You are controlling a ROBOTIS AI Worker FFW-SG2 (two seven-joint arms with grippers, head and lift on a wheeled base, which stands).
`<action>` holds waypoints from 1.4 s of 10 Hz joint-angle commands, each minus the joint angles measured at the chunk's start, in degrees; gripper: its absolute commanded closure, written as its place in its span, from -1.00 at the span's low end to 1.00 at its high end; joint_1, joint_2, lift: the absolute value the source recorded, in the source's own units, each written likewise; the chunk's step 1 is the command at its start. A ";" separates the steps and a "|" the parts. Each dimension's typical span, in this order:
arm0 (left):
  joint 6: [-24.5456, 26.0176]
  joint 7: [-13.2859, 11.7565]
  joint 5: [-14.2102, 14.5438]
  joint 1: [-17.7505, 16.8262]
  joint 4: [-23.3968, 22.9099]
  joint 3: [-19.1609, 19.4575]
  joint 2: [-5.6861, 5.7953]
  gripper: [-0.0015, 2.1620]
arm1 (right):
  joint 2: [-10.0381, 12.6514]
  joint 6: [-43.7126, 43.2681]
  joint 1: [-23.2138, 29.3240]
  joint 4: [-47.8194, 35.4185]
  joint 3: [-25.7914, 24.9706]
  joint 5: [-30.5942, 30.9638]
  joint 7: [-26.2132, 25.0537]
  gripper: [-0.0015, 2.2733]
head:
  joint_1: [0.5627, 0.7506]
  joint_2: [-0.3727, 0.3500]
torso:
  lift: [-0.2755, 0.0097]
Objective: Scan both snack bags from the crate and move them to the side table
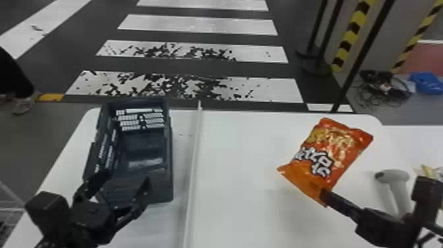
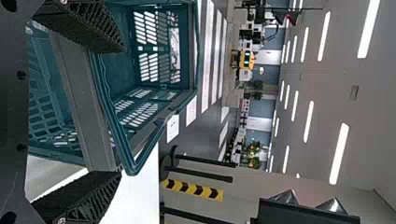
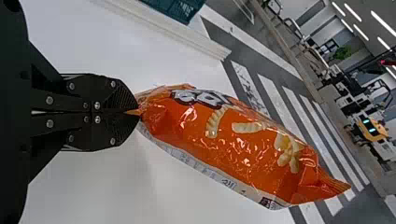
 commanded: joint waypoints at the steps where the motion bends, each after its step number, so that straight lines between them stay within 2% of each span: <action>1: 0.00 0.00 0.08 0.00 -0.25 -0.04 0.26 -0.96 | -1.15 -0.03 0.44 -5.25 2.69 9.12 -3.07 0.97 | 0.41 -0.17 | 0.24; 3: 0.00 -0.08 0.08 0.00 -0.51 -0.04 0.35 -0.95 | -3.09 0.32 0.97 -8.76 8.14 21.43 -7.46 0.97 | 0.41 -0.31 | 0.24; 4: 0.00 0.00 0.08 0.00 -0.51 -0.13 0.35 -0.95 | -4.40 0.68 1.50 -9.91 13.33 30.65 -10.01 0.97 | 0.41 -0.33 | 0.24; 5: 0.00 0.00 0.08 -0.09 -0.42 -0.48 0.35 -0.95 | -6.16 1.20 1.85 -10.26 19.57 41.29 -12.73 0.97 | 0.41 -0.37 | 0.24; 7: 0.00 0.00 0.08 -0.09 -0.42 -0.57 0.44 -0.95 | -11.35 5.42 2.20 -7.97 34.07 63.00 -19.15 0.97 | 0.41 -0.43 | 0.24; 9: 0.00 0.00 0.08 -0.18 -0.42 -0.57 0.44 -0.95 | -14.78 9.82 0.97 -1.64 45.50 79.26 -21.87 0.97 | 0.41 -0.45 | 0.24; 11: 0.00 0.00 0.08 -0.26 -0.34 -0.57 0.44 -0.95 | -17.85 13.16 -0.17 3.98 53.67 86.90 -22.23 0.97 | 0.41 -0.42 | 0.24; 12: 0.00 0.00 0.08 -0.26 -0.25 -0.57 0.44 -0.95 | -18.82 12.98 -0.52 6.27 56.75 89.36 -20.64 0.97 | 0.41 -0.40 | 0.24; 13: 0.00 0.00 0.08 -0.35 -0.16 -0.57 0.53 -0.95 | -19.79 12.63 -0.96 7.58 59.21 89.28 -18.89 0.97 | 0.41 -0.37 | 0.24; 14: 0.00 0.00 0.17 -0.44 0.02 -0.66 0.61 -0.95 | -20.66 10.34 -0.70 7.58 60.26 86.03 -17.66 0.97 | 0.41 -0.31 | 0.24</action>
